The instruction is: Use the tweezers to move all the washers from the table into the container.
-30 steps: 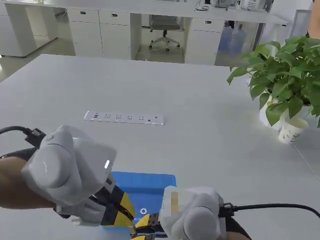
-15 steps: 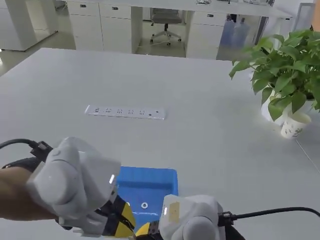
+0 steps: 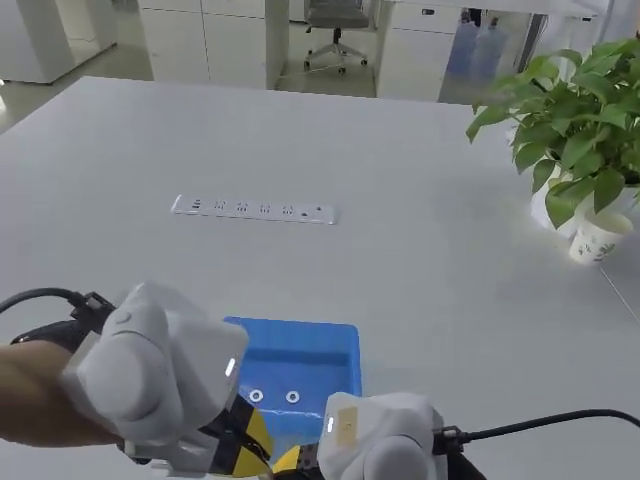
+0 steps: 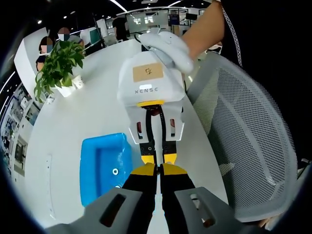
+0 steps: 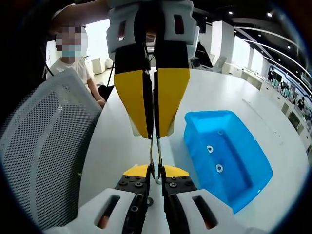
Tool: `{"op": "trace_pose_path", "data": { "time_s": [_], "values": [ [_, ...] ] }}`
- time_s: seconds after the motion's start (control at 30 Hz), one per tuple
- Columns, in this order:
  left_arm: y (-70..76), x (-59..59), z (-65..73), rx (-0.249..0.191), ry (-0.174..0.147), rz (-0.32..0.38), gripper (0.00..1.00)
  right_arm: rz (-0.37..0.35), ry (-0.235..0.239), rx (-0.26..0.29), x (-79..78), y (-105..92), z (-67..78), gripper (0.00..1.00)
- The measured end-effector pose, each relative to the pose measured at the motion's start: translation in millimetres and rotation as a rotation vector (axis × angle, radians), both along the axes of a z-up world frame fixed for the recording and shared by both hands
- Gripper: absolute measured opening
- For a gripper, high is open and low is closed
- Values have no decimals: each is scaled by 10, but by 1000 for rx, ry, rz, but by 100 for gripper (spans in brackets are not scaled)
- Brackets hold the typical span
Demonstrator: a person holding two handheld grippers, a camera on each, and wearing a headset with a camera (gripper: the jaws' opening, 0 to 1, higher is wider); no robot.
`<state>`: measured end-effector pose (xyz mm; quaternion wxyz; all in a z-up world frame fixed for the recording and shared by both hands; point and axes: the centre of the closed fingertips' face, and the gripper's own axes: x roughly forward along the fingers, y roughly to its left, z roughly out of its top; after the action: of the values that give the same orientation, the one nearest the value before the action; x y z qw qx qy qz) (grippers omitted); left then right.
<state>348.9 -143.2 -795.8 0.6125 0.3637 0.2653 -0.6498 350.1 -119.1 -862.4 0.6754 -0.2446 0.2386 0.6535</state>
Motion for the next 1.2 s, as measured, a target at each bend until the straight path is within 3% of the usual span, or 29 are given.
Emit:
{"op": "trace_pose_path", "data": {
  "time_s": [0.27,1.2],
  "values": [
    [-1,16,-47,9,4,2,5,5,9,-6,15,10,-50,11],
    [-31,11,-33,-22,37,-1,4,-18,27,-7,1,-10,-79,8]
  ]
}}
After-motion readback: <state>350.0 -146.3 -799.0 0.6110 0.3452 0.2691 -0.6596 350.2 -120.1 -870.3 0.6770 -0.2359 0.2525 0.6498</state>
